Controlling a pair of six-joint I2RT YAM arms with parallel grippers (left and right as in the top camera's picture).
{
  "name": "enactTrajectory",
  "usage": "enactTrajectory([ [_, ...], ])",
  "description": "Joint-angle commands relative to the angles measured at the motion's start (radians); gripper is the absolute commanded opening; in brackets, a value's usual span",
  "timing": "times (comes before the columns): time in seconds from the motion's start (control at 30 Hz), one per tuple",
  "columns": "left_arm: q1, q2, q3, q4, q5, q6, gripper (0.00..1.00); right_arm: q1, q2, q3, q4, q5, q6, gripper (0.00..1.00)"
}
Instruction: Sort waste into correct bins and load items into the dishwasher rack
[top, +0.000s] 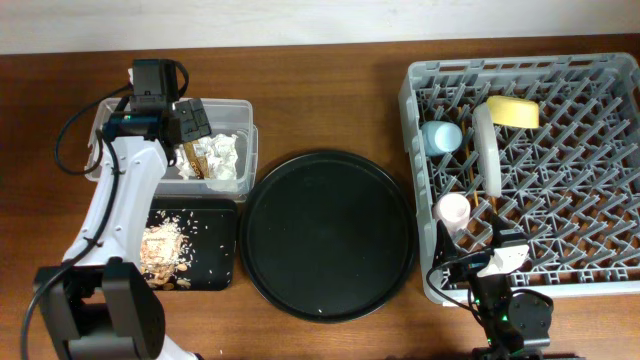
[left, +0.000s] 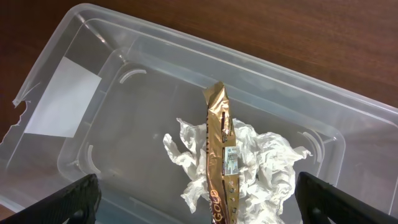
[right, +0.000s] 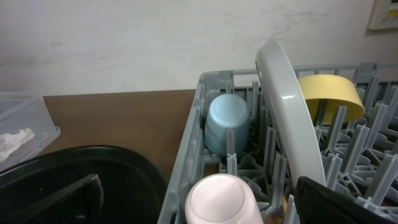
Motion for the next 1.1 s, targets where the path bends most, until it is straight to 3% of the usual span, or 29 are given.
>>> enactTrajectory([
  [0.0,0.003,0.009,-0.004,0.002,0.0,0.005,0.99,-0.008,-0.009,-0.005,-0.007,0.013,0.008,0.99],
  [0.23,0.0,-0.007,-0.004,0.0,0.0,0.005,0.99,-0.008,-0.009,-0.005,-0.007,0.012,0.008,0.99],
  [0.77,-0.128,-0.715,-0.032,-0.005,-0.05,0.006,0.99,-0.008,-0.009,-0.005,-0.007,0.013,0.008,0.99],
  [0.9,-0.128,-0.911,-0.19,-0.005,-0.05,0.006,0.99,-0.008,-0.009,-0.005,-0.007,0.012,0.008,0.99],
  [1.07,-0.121,-1.185,-0.539,-0.004,-0.064,0.005,0.99,-0.008,-0.009,-0.005,-0.007,0.012,0.008,0.99],
])
